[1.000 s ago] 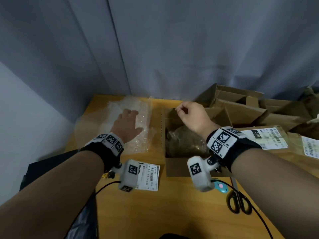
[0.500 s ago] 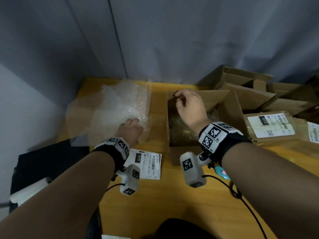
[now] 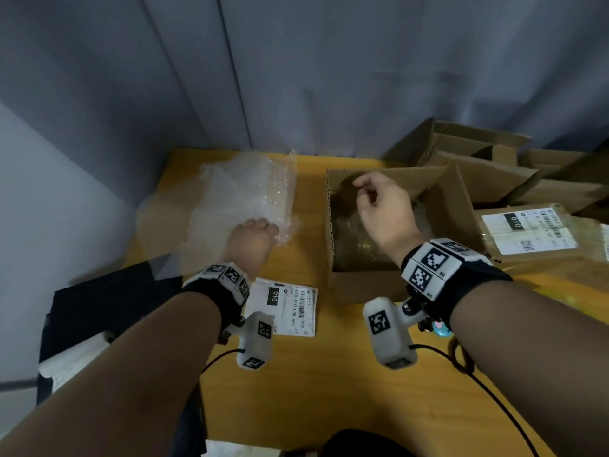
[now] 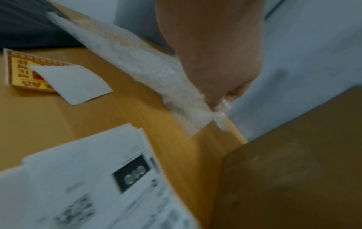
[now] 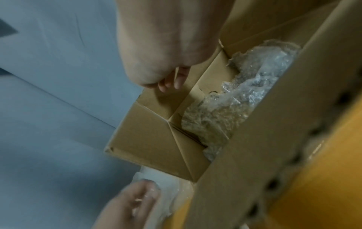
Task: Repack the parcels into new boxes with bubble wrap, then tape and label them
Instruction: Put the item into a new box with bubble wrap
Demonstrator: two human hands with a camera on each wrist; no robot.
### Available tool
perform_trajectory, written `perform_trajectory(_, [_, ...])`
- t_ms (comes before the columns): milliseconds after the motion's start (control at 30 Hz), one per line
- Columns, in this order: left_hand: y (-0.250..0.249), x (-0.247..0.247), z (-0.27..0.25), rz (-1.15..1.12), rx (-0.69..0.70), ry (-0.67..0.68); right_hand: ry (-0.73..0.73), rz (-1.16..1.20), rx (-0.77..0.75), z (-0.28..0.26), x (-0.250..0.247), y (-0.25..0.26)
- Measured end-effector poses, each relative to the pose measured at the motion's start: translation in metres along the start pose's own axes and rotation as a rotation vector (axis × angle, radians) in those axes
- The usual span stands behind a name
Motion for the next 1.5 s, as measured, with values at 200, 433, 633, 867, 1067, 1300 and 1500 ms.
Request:
perform_trajectory(200, [0.041,-0.145,-0.015,-0.221,-0.122,-0.527,-0.035,0.089,-0.136,0.0,-0.028,0.041])
perform_trajectory(433, [0.005,-0.312,-0.041,-0.662,0.214,-0.676,0.276,0.223,-0.291,0.0,-0.055,0.118])
perform_trajectory(633, [-0.048,-0.377,-0.055,-0.934,0.481,-0.685,0.369,0.591,-0.262,-0.008,-0.102,0.163])
perform_trajectory(867, [-0.061,-0.366,-0.04,-0.945,0.158,-0.611,-0.045,0.732,-0.248,-0.002,-0.162,0.145])
perform_trajectory(1067, [-0.063,-0.281,-0.037,-1.127,-0.199,0.041,-0.372,0.688,0.033,-0.001,-0.21,0.075])
perform_trajectory(1300, [-0.07,-0.251,-0.033,-1.351,-0.138,0.202,-0.588,0.645,0.309,-0.001,-0.225,0.021])
perform_trajectory(1500, [-0.071,-0.284,-0.035,-1.225,-0.022,-0.375,-0.152,0.738,0.412,0.004,-0.191,0.025])
Point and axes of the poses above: each hand's wrist, its own z-axis towards the middle knuckle, its own x-axis out of the palm, y = z × x, the point moved 7 cm from there along z, towards the middle knuckle, and after that the axes turned 4 degrees about z, right-handed, at the moved point
